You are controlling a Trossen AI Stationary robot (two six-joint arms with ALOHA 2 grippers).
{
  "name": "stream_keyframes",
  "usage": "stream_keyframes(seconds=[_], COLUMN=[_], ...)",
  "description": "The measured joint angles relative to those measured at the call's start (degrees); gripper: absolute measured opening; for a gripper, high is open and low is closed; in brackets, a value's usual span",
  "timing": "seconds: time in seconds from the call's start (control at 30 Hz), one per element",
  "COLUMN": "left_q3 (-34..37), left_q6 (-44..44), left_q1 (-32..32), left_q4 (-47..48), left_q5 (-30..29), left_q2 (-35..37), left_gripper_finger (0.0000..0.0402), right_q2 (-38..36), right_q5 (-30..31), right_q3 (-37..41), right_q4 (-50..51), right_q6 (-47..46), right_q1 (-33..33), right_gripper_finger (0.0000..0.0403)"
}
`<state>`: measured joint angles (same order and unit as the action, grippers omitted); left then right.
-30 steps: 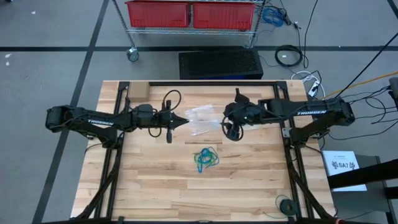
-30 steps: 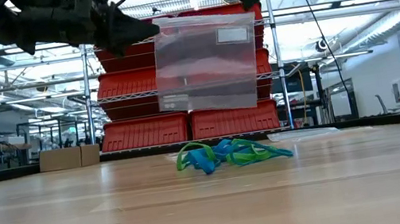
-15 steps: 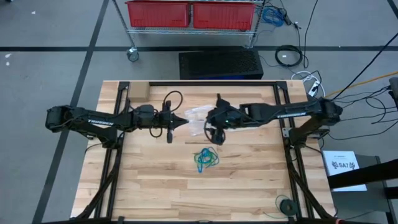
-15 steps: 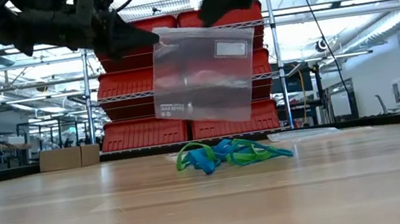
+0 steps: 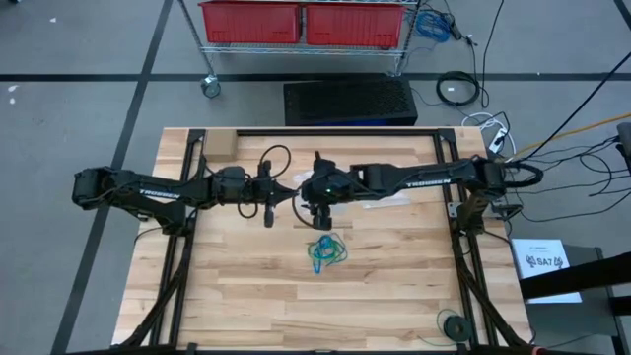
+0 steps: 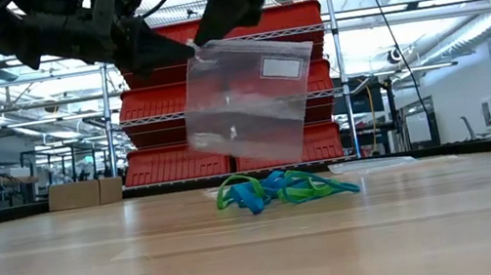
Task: Sort rubber bands
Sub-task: Open the top left transparent zip bag
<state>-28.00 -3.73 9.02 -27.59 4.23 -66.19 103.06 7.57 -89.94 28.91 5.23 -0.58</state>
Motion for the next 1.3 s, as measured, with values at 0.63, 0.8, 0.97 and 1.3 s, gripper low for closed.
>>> stream_keyframes(seconds=[0.63,0.8,0.97,1.3], left_q3=[0.00,-0.01,-0.01,-0.01], left_q6=[0.14,0.14,0.25,0.29], left_q1=[-0.04,-0.04,-0.04,-0.04], left_q4=[-0.01,-0.07,0.00,-0.02], left_q5=[0.00,0.00,0.00,-0.28], left_q2=[0.00,0.00,0.00,-0.04], left_gripper_finger=[0.0000,0.0000,0.0000,0.0000], right_q2=[0.14,0.14,0.14,0.14], right_q5=[2.74,2.82,3.04,3.09], right_q3=[-1.45,-1.45,-1.45,-1.45], right_q4=[2.68,2.62,2.73,6.48], right_q6=[0.38,0.40,1.48,-0.02], right_q1=[-1.01,-0.99,-0.98,-0.98], right_gripper_finger=[0.0071,0.0053,0.0009,0.0003])
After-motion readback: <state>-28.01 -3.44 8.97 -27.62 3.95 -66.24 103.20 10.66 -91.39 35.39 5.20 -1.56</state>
